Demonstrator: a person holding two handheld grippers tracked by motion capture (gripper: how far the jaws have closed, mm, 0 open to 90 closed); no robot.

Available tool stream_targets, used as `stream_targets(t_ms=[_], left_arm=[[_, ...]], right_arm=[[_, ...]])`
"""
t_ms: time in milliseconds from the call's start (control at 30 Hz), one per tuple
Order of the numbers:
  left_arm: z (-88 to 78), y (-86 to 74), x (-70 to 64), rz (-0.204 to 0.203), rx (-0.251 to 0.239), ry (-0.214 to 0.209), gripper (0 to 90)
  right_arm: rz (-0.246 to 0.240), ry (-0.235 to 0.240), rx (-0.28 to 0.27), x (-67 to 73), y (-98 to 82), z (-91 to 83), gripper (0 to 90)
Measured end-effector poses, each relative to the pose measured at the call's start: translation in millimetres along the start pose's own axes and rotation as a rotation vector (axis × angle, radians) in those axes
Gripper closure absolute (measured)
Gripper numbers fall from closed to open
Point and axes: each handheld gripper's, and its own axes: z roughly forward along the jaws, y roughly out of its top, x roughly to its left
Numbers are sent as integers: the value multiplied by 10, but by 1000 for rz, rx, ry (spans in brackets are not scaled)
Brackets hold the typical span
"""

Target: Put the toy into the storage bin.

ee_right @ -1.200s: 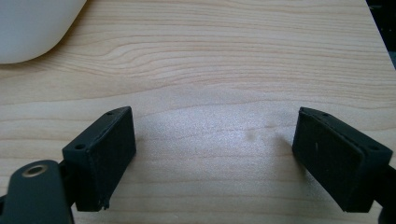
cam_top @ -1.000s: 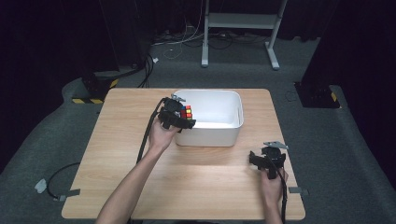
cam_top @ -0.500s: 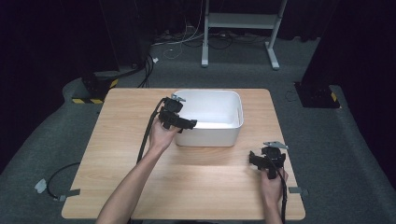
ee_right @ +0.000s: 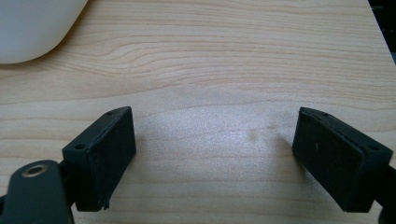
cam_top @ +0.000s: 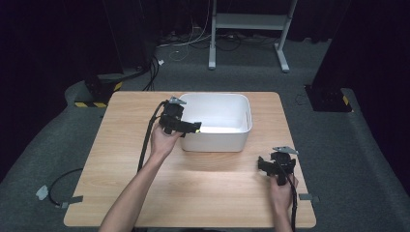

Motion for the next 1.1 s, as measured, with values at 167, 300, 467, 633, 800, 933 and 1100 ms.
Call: stream_targets(t_ms=[167, 300, 467, 633, 800, 933, 1100], left_arm=[[-67, -4, 15, -3, -19, -7, 137], [-114, -14, 9, 8, -23, -5, 140], [-153, -28, 28, 5, -30, 1, 140], [-204, -64, 63, -9, -43, 0, 146], [-240, -93, 109, -25, -51, 1, 148], [-278, -114, 122, -30, -61, -1, 149], [-316, -132, 149, -36, -67, 1, 149]], right_arm=[[1, 0, 1, 1, 0, 0, 130], [1, 0, 1, 1, 0, 0, 130], [1, 0, 1, 1, 0, 0, 130], [1, 0, 0, 1, 0, 0, 130], [1, 0, 0, 1, 0, 0, 130], [0, 0, 1, 1, 0, 0, 130], [0, 0, 0, 1, 0, 0, 130]])
